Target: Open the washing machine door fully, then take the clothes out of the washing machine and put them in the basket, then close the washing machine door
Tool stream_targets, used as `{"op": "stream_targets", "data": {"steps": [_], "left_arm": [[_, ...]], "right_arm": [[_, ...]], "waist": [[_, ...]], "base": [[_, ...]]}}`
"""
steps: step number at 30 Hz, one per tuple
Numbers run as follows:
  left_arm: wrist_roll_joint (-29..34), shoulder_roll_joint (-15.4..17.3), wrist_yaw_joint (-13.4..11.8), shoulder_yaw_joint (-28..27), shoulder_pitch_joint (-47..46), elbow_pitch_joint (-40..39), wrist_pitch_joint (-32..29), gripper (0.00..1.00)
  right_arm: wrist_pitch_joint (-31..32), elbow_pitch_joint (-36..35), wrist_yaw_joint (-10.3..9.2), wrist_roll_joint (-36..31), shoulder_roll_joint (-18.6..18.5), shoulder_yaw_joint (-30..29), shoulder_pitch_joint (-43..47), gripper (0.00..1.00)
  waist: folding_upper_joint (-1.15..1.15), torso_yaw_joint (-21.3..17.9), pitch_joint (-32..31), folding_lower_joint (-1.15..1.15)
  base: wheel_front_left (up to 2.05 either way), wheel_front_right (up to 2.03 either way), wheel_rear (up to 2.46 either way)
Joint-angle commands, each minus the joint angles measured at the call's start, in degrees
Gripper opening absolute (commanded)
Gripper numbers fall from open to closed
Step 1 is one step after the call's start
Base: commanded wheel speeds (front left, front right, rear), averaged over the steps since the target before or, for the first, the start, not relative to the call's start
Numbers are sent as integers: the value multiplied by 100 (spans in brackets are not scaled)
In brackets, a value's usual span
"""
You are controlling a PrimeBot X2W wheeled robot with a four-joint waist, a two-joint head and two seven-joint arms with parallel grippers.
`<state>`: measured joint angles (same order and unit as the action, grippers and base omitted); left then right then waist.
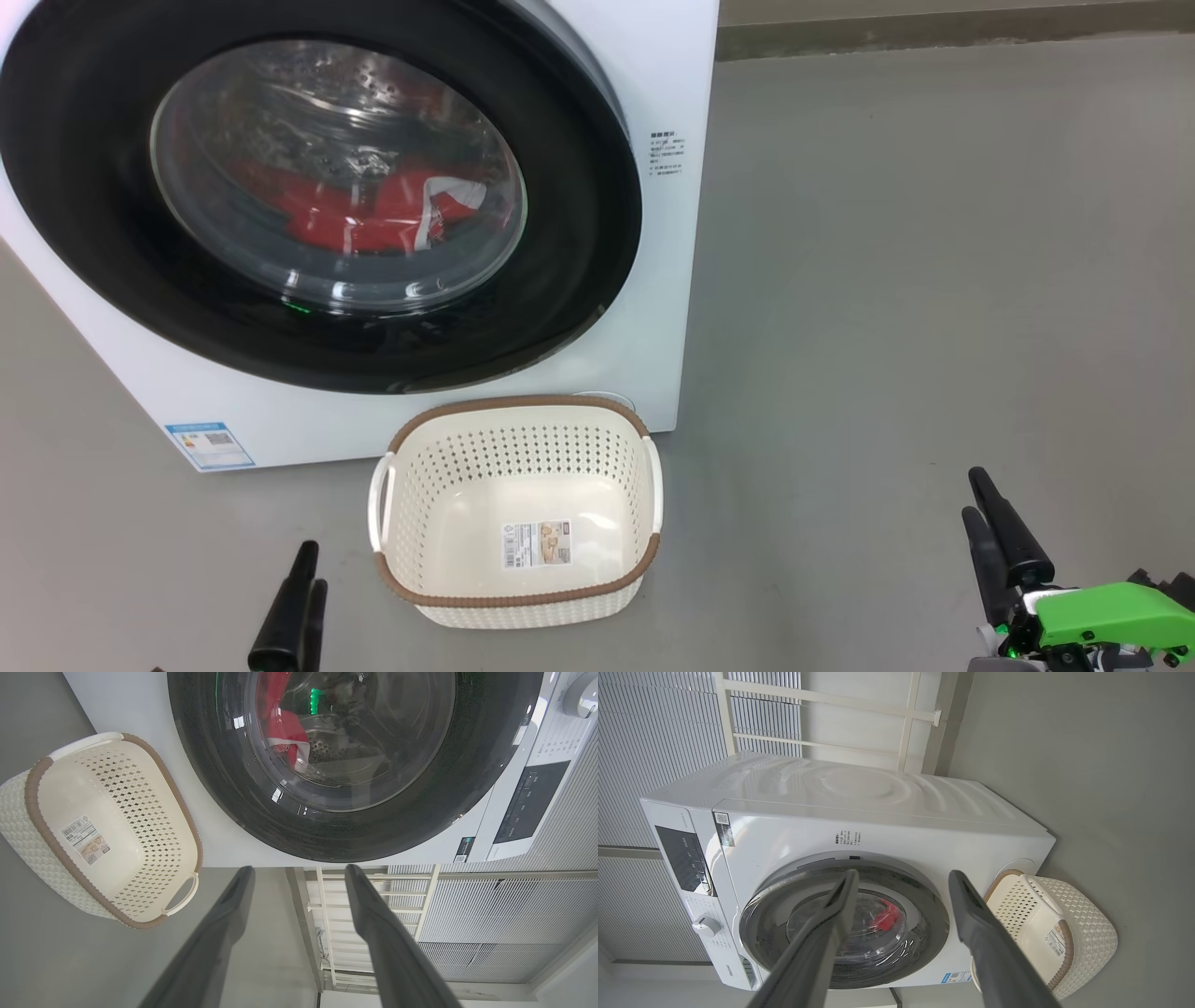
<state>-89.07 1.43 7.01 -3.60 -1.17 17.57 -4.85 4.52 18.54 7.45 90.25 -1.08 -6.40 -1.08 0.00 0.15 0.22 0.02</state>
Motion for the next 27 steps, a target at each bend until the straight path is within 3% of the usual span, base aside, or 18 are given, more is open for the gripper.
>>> {"op": "stream_targets", "data": {"steps": [1, 27], "left_arm": [[157, 106, 9, -16, -92, -193, 72, 100], [2524, 79, -13, -91, 36, -632, 516, 100]], "right_arm": [[-61, -171, 1, -126, -84, 34, -84, 100], [-499, -324, 2, -2172, -168, 302, 2, 100]], "waist": [[0, 1, 3, -1], [0, 22, 63, -1]], "base": [[0, 0, 0], [0, 0, 0]]}}
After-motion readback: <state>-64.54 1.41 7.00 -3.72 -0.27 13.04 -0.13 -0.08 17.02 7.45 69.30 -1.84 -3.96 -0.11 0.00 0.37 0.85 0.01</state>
